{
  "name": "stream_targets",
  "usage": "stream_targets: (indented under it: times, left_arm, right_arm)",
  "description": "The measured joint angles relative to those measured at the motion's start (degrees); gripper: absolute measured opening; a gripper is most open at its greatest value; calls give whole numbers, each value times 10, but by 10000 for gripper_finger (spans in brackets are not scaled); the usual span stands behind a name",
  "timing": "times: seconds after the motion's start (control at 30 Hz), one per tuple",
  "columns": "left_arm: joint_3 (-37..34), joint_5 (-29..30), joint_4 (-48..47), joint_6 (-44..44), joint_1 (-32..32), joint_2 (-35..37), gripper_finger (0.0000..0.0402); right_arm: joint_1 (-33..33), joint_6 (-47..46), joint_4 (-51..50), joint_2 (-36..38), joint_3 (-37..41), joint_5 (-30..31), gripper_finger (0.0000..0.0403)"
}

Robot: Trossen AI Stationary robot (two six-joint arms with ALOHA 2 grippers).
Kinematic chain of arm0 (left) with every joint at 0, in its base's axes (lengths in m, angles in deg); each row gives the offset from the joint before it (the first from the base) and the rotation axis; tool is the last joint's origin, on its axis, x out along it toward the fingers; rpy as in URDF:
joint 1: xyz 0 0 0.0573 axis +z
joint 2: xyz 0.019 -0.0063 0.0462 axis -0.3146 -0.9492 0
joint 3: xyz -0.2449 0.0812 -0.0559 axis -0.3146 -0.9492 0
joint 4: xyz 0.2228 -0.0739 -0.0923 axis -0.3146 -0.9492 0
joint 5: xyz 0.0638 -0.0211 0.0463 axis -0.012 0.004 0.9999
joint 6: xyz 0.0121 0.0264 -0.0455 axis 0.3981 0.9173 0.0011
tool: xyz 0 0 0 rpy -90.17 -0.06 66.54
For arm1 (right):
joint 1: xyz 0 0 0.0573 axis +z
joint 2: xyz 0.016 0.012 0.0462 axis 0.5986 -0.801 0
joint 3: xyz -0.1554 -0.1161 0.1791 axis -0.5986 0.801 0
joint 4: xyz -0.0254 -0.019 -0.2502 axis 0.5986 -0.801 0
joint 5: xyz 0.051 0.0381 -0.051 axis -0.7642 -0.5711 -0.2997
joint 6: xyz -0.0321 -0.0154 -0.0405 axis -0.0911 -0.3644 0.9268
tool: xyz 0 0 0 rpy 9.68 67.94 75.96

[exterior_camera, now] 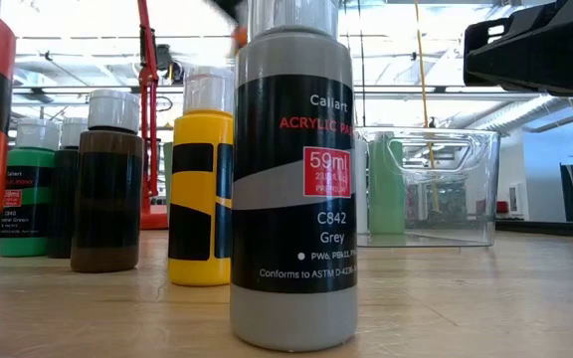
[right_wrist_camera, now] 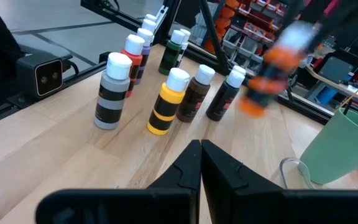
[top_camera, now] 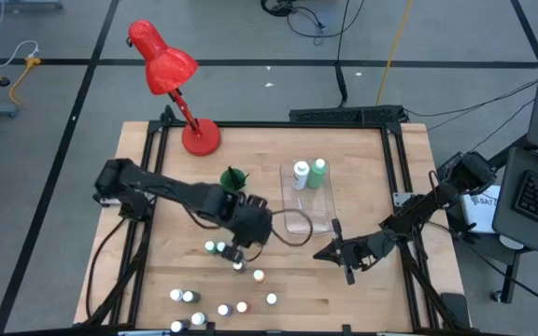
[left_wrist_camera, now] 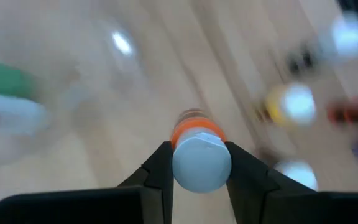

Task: Pick & Place Paint Supplies
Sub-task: Put the small orange paint bottle into the transparent bin

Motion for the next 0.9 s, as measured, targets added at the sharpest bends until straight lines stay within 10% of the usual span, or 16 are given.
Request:
stream_targets:
  times: [0.27, 0.9]
  left_arm:
    - [68, 89, 78, -86, 57, -7, 99]
    - [82, 46, 95, -110, 200, -124, 99]
  right_arm:
    - [0, 2, 0, 0, 0, 0, 4]
    - [-3, 15, 3, 0, 0, 0, 4]
